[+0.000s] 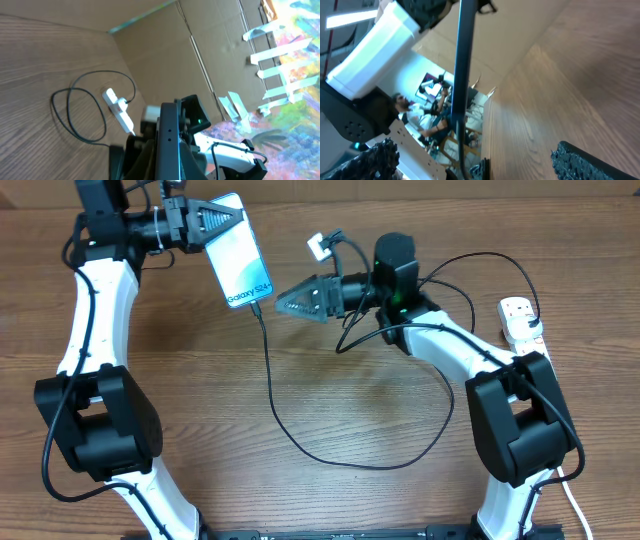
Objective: Plug charger to phone and switch on socket
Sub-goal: 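Release the plug and move the right gripper back to the right, then lower the plugged phone onto the table with the left gripper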
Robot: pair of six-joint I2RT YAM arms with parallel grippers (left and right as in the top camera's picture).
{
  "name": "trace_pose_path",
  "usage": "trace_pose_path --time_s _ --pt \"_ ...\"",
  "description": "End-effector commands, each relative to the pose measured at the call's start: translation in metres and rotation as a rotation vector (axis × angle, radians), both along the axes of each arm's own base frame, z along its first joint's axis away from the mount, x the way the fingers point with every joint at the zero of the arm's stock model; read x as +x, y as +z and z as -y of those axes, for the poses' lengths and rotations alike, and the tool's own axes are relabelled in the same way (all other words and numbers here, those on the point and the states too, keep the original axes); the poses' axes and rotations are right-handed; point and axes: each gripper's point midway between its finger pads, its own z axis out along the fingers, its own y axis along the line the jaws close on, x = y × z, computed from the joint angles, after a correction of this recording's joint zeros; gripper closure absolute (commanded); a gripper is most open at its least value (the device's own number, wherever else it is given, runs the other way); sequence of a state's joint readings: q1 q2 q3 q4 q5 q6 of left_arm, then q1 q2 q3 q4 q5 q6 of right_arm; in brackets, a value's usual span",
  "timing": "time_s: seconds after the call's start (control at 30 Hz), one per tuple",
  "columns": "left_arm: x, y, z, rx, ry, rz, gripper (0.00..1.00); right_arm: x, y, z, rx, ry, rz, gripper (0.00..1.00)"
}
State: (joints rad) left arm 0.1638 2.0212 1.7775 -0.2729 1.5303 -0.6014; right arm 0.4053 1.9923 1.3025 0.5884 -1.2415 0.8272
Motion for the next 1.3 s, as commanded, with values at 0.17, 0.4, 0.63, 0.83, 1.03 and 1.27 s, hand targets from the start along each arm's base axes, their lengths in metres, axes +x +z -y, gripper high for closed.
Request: trace_pose_path --time_s 0.17,0.4,0.63,0.83,1.03,1.27 --pt "-0.008 0.022 -0.001 0.003 -0.007 0.059 0.96 0.054 -0.014 0.068 -0.047 -0.186 -0.146 0.01" --pt "-0.005 0.021 -0.002 0.012 0.011 0.054 0.96 0.091 -0.025 0.117 -0.107 -0.366 -0.210 0.01" --pt "0.007 0.012 -0.005 0.051 0.090 0.023 0.96 0.102 -0.040 0.145 -0.479 -0.556 -0.225 0.01" --pt "0.014 -0.047 -0.006 0.241 0.232 -0.134 0.96 0.102 -0.031 0.183 -0.717 -0.728 -0.237 0.01" --pt "-0.011 -0.101 0.010 0.478 0.219 -0.253 0.96 0.093 -0.029 0.202 -0.837 -0.781 -0.241 0.01" --pt "-0.042 -0.156 0.017 0.733 0.186 -0.386 0.96 0.082 -0.039 0.210 -0.905 -0.772 -0.264 0.01"
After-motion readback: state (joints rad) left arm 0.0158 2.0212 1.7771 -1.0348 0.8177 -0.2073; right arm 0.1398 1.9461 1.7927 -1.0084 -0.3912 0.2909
